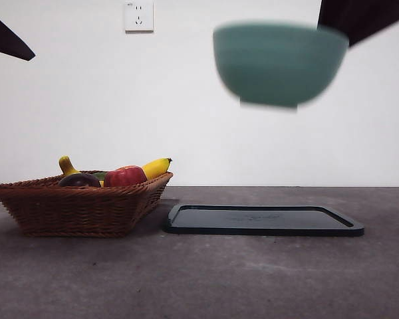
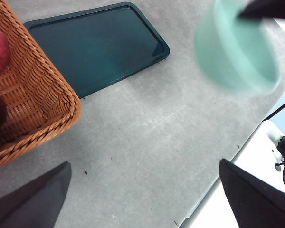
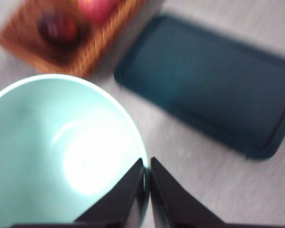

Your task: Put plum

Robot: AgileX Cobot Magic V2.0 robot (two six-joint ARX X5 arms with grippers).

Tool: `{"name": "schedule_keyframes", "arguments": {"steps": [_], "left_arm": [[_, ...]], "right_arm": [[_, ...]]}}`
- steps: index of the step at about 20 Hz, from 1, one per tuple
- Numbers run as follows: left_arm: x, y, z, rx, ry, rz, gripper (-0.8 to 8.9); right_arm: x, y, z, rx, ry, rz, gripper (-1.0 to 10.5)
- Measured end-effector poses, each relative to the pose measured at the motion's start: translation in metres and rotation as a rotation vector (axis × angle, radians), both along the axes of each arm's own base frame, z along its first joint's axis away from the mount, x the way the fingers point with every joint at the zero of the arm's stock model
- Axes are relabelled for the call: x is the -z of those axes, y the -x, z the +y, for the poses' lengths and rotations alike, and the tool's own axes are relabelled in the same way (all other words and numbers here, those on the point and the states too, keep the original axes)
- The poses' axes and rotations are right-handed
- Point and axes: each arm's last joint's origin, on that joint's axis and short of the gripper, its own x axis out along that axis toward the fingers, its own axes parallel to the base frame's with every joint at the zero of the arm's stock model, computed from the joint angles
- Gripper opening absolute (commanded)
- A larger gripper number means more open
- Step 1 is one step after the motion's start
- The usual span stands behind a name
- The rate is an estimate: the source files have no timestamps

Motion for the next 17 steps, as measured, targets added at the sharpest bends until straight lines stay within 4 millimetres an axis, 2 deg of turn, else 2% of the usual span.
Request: {"name": "schedule_keyframes", "arguments": {"steps": [5, 8, 17], "left_arm": [[0.000, 0.000, 0.000, 0.000, 0.000, 0.000, 4.91], [0.000, 0.000, 0.000, 0.000, 0.000, 0.000, 4.91], [0.000, 0.000, 0.000, 0.000, -0.002, 0.007, 4.91]], "right_arm": [[0.054, 0.006, 0.014, -0.035, -0.001, 0.033, 0.1], [0.078, 0.006, 0.015, -0.013, 0.019, 0.063, 0.1], [0.113, -0.013, 0.027, 0.008, 0.095, 0.142, 0.1]]}}
